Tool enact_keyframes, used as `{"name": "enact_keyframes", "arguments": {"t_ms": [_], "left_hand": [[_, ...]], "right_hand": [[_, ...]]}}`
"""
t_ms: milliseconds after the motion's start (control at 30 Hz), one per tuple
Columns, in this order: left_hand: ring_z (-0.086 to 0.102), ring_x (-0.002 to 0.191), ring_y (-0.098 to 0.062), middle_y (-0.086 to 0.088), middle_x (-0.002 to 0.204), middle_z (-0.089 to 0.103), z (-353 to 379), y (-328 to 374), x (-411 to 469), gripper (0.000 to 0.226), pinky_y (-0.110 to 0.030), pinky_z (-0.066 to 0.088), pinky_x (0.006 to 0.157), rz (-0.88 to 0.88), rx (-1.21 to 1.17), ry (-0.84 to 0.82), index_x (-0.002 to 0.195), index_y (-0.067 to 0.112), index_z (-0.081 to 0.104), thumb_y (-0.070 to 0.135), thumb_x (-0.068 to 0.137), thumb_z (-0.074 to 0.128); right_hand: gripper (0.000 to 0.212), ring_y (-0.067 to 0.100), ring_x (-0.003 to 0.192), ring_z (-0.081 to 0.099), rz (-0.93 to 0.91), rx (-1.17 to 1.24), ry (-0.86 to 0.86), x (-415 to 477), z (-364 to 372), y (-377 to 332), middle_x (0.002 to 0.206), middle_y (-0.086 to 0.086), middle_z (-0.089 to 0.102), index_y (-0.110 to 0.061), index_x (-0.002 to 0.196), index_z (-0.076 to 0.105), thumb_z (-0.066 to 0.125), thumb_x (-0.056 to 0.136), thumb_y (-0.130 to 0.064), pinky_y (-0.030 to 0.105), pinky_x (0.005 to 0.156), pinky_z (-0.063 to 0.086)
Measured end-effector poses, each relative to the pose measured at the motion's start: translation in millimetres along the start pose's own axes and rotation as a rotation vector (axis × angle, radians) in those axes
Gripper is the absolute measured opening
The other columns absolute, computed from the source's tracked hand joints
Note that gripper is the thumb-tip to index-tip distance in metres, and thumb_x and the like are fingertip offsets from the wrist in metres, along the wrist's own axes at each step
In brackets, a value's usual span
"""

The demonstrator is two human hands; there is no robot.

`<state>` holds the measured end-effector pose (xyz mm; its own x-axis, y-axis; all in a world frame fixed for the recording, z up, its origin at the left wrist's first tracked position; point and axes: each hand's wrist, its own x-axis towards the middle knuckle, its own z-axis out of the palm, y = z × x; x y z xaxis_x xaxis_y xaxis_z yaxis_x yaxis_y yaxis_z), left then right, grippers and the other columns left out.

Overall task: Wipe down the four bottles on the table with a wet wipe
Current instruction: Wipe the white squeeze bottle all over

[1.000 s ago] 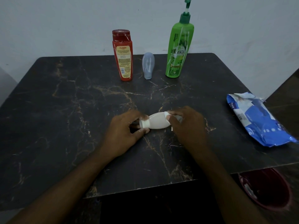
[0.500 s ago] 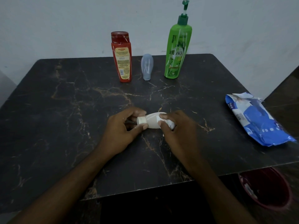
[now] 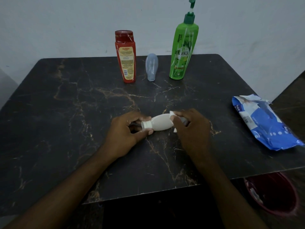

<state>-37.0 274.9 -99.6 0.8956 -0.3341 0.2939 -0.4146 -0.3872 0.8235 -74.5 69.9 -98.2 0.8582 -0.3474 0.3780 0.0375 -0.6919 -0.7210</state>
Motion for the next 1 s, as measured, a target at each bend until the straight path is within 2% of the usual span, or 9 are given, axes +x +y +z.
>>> {"name": "enact_keyframes", "arguments": {"t_ms": [33, 100, 200, 267, 367, 467, 600, 767, 1000], "left_hand": [[0.070, 0.097, -0.009, 0.008, 0.107, 0.073, 0, 0, 0, 0.034, -0.017, 0.056, 0.080, 0.009, 0.003, 0.000, 0.108, 0.018, 0.075, 0.011, 0.077, 0.087], [0.070, 0.096, -0.009, 0.009, 0.107, 0.072, 1, 0, 0, 0.033, -0.018, 0.057, 0.080, 0.011, 0.013, -0.001, 0.107, 0.018, 0.075, 0.011, 0.077, 0.088], [0.071, 0.094, -0.009, 0.009, 0.103, 0.073, 1, 0, 0, 0.031, -0.019, 0.058, 0.080, 0.001, 0.011, 0.005, 0.104, 0.017, 0.075, 0.010, 0.077, 0.087], [0.071, 0.094, -0.010, 0.008, 0.101, 0.073, 0, 0, 0, 0.028, -0.023, 0.059, 0.081, -0.004, 0.005, -0.008, 0.104, 0.015, 0.074, 0.009, 0.078, 0.086], [0.072, 0.094, -0.012, 0.008, 0.100, 0.074, 0, 1, 0, 0.029, -0.025, 0.059, 0.081, -0.017, -0.006, -0.026, 0.104, 0.015, 0.074, 0.008, 0.079, 0.085], [0.072, 0.092, -0.011, 0.008, 0.100, 0.074, 1, 1, 1, 0.031, -0.024, 0.060, 0.081, -0.030, -0.009, -0.022, 0.104, 0.016, 0.074, 0.006, 0.078, 0.086], [0.071, 0.092, -0.008, 0.008, 0.101, 0.073, 1, 1, 0, 0.031, -0.022, 0.059, 0.081, -0.020, 0.010, -0.005, 0.106, 0.015, 0.074, 0.010, 0.078, 0.086], [0.071, 0.092, -0.011, 0.009, 0.102, 0.072, 1, 0, -2, 0.033, -0.028, 0.060, 0.082, 0.032, 0.079, 0.007, 0.108, 0.018, 0.073, 0.014, 0.078, 0.087], [0.071, 0.093, -0.010, 0.009, 0.103, 0.072, 1, 0, -2, 0.032, -0.032, 0.060, 0.082, 0.023, 0.102, -0.006, 0.108, 0.018, 0.072, 0.014, 0.079, 0.086]], "right_hand": [[0.022, 0.009, 0.087, 0.064, 0.035, 0.010, 0.007, 0, -1, 1, 0.103, 0.006, 0.071, -0.010, 0.110, 0.073, 0.069, 0.091, -0.020, 0.020, 0.079, 0.054], [0.022, 0.005, 0.089, 0.062, 0.059, 0.009, 0.001, -3, 1, -4, 0.106, 0.005, 0.070, -0.010, 0.112, 0.072, 0.067, 0.092, -0.020, 0.009, 0.076, 0.048], [0.018, 0.001, 0.085, 0.056, -0.064, 0.028, -0.076, -19, 14, -23, 0.105, 0.001, 0.065, -0.014, 0.109, 0.072, 0.065, 0.093, -0.016, 0.002, 0.076, 0.040], [0.019, 0.006, 0.091, 0.058, -0.175, 0.068, -0.160, -29, 22, -32, 0.107, -0.001, 0.061, -0.014, 0.109, 0.072, 0.062, 0.093, -0.013, 0.011, 0.081, 0.044], [0.021, 0.009, 0.092, 0.058, -0.276, 0.058, -0.189, -32, 21, -28, 0.107, -0.002, 0.057, -0.011, 0.111, 0.071, 0.060, 0.093, -0.012, 0.027, 0.079, 0.052], [0.022, 0.010, 0.089, 0.058, -0.332, -0.007, -0.187, -31, 15, -22, 0.103, 0.000, 0.060, -0.009, 0.110, 0.072, 0.062, 0.091, -0.011, 0.026, 0.076, 0.052], [0.019, 0.010, 0.082, 0.057, -0.285, -0.059, -0.204, -22, 12, -28, 0.100, 0.000, 0.060, -0.010, 0.108, 0.072, 0.060, 0.094, -0.013, 0.019, 0.069, 0.045], [0.018, 0.014, 0.079, 0.057, -0.196, -0.111, -0.216, -9, 12, -36, 0.102, 0.001, 0.056, -0.011, 0.106, 0.070, 0.055, 0.097, -0.017, 0.027, 0.068, 0.048], [0.012, 0.014, 0.075, 0.056, -0.263, -0.126, -0.219, -15, 13, -41, 0.098, 0.000, 0.055, -0.012, 0.099, 0.069, 0.059, 0.094, -0.017, 0.032, 0.065, 0.051]]}}
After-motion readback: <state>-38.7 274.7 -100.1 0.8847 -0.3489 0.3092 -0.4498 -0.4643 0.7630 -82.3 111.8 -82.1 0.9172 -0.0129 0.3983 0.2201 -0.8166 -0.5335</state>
